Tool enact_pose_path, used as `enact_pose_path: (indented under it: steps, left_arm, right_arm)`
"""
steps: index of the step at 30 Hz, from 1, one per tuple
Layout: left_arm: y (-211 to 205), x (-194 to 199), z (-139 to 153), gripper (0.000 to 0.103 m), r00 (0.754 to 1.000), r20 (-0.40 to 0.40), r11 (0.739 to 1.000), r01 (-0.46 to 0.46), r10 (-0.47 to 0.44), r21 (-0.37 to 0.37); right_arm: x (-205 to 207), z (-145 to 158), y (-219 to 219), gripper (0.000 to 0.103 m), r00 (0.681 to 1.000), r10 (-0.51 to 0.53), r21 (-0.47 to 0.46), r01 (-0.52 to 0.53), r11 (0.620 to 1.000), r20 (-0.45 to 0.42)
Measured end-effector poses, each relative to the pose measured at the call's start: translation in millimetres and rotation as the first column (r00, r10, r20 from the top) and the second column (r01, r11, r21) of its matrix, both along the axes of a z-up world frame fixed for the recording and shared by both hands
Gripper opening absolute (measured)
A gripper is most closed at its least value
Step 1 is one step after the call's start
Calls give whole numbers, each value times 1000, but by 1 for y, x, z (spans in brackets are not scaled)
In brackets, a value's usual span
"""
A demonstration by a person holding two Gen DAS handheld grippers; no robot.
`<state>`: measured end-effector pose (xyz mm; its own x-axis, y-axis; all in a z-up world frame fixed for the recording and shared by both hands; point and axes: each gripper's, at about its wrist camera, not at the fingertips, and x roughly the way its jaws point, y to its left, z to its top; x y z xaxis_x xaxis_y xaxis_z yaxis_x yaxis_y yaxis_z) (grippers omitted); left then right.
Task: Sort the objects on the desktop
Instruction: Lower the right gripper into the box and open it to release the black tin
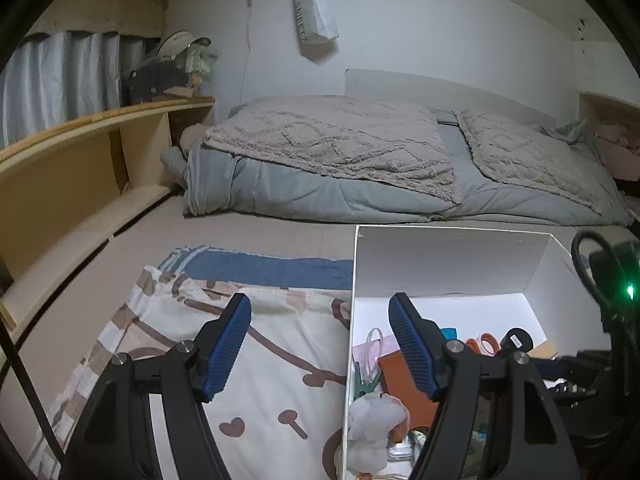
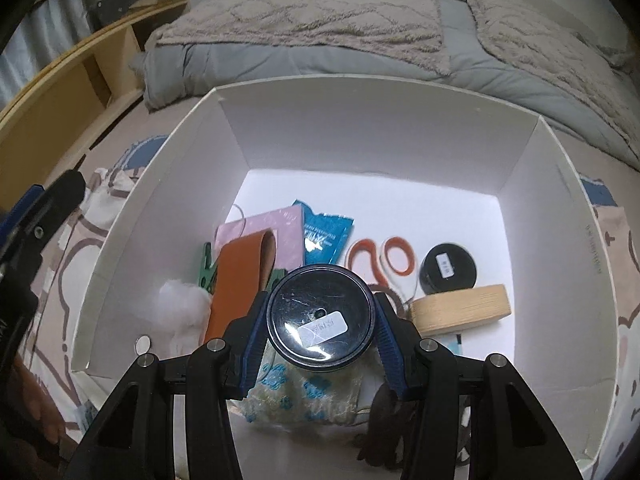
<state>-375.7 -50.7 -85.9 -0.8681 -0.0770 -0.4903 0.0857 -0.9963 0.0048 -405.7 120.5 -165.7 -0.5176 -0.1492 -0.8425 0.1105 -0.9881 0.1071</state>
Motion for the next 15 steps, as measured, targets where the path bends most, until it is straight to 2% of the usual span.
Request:
enact_pose_path:
  steps: [4, 8, 11, 12, 15]
  left_arm:
    - [-1, 0, 1, 72, 1000, 2, 1000, -1, 1, 11]
    - [-1, 1, 3, 72, 1000, 3, 1000, -2, 2, 24]
    - [0, 2, 4, 72, 1000, 3, 1000, 0, 0, 30]
    - [0, 3, 4, 72, 1000, 3, 1000, 0, 0, 28]
    - [1, 3, 4, 72, 1000, 5, 1000, 2, -2, 27]
  right_arm:
    - [3, -4, 1, 51, 1000, 10, -13, -10, 1000, 22]
    - [5, -8, 3, 51, 998, 19, -73, -15, 997, 60]
    - [8, -8, 0, 51, 998, 23, -61, -19, 998, 60]
    - [8, -8, 0, 53, 998, 25, -59, -22, 998, 61]
    - [11, -7, -1, 68, 997, 40, -68, -36, 997, 61]
